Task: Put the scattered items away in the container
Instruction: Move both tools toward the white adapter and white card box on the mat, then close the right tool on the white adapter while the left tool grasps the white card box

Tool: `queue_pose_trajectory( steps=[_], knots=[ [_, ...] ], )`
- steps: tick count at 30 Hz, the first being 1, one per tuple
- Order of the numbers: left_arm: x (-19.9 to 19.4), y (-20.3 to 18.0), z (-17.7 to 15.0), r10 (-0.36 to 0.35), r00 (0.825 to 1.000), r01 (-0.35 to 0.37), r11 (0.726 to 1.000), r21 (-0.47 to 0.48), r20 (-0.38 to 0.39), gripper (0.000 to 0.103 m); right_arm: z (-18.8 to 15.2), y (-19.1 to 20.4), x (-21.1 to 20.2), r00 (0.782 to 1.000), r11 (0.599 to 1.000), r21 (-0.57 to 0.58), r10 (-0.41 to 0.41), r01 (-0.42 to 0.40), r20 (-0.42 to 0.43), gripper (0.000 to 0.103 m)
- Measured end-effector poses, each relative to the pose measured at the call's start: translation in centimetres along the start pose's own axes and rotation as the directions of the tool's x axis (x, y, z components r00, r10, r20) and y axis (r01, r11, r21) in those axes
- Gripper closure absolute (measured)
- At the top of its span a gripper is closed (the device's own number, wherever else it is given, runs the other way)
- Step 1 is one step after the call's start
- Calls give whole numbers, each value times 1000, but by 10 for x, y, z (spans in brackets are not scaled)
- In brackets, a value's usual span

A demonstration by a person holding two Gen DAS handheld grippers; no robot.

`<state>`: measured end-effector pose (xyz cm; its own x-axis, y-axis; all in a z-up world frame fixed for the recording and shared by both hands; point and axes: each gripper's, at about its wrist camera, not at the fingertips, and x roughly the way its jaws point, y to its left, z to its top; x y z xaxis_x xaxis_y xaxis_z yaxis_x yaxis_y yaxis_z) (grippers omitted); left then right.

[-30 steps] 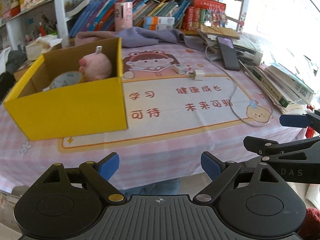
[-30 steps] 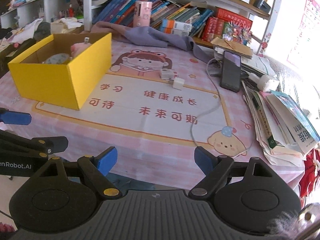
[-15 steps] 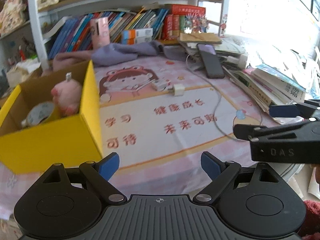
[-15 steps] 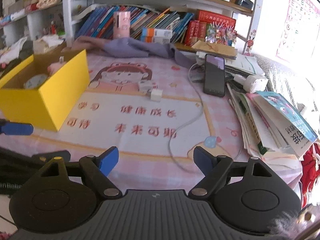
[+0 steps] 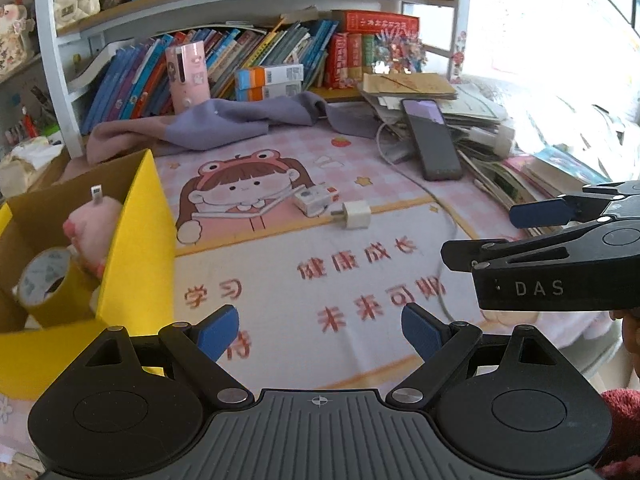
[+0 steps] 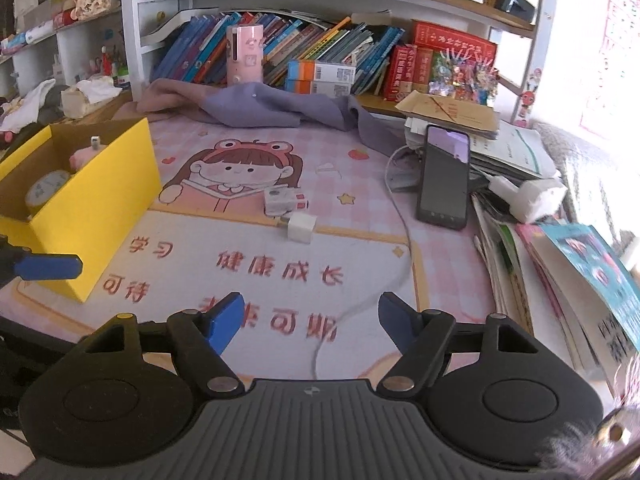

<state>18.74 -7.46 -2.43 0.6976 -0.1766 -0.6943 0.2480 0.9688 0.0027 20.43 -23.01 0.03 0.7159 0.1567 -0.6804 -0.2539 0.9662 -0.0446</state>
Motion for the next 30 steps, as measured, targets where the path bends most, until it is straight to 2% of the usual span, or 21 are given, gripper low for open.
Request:
queue_pose_trajectory(
  steps=[10, 16, 30],
  knots=[
    [35, 3, 30, 97, 995, -99, 994, -50, -39, 12, 41, -24, 66, 993, 993, -30, 109, -110, -44, 41],
    [51, 8, 44, 158, 985, -162, 985, -65, -66, 12, 59, -25, 108, 982, 983, -53, 172, -176, -77, 42],
    [79, 16, 58, 234, 961, -247, 966, -78, -149, 12, 71, -21, 183, 959, 970, -64, 221, -236, -178, 47]
  ],
)
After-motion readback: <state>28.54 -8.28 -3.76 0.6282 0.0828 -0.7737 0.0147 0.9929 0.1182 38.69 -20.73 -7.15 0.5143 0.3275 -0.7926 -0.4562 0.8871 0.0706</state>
